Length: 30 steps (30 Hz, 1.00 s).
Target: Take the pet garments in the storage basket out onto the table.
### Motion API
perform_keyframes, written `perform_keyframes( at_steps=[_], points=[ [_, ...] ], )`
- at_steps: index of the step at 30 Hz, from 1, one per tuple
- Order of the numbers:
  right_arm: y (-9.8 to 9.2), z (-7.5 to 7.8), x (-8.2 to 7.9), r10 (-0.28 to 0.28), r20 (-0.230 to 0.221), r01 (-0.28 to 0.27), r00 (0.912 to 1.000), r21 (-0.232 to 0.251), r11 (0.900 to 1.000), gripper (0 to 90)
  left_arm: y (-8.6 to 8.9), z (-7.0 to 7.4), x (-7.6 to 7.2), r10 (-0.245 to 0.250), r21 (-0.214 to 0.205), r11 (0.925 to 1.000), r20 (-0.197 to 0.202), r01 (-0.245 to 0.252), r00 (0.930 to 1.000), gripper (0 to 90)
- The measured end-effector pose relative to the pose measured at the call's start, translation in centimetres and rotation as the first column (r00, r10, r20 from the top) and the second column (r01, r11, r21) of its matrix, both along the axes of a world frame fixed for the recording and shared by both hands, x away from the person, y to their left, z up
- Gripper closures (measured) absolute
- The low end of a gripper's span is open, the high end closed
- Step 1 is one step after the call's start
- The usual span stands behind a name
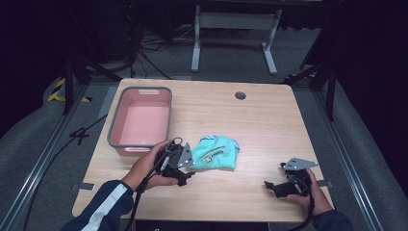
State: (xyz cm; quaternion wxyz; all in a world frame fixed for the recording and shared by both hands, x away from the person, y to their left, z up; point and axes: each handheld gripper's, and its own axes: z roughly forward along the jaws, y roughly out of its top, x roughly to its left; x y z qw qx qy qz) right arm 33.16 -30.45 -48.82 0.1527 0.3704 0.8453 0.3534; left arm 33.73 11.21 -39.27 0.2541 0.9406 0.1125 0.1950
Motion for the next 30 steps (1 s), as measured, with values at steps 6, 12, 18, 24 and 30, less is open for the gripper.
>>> perform_keyframes(
  at_steps=[6, 12, 18, 24, 30],
  points=[
    [0.0, 0.0, 0.0, 0.000, 0.000, 0.000, 1.0000, 0.000, 1.0000, 0.6, 1.8, -0.8, -0.7, 0.014, 0.026, 0.9996, 0.006, -0.014, 0.9999, 23.1],
    [0.0, 0.0, 0.0, -0.002, -0.001, 0.002, 1.0000, 0.000, 1.0000, 0.6, 4.4, -2.0, -1.1, 0.043, 0.006, 0.9991, -0.023, -0.043, 0.9988, 22.3],
    [0.0, 0.0, 0.0, -0.003, -0.001, 0.003, 1.0000, 0.000, 1.0000, 0.6, 6.1, -3.2, -1.6, 0.062, 0.043, 0.9972, -0.026, -0.061, 0.9977, 21.8],
    [0.0, 0.0, 0.0, -0.004, -0.001, 0.004, 1.0000, 0.000, 1.0000, 0.6, 9.3, -4.7, -2.2, 0.118, -0.020, 0.9927, -0.050, -0.119, 0.9918, 20.8],
    [-0.1, 0.0, -0.2, -0.013, -0.002, 0.013, 0.9999, -0.002, 0.9999, 0.6, 11.6, -5.8, -2.5, 0.151, 0.011, 0.9886, -0.063, -0.150, 0.9866, 18.4]
  ],
)
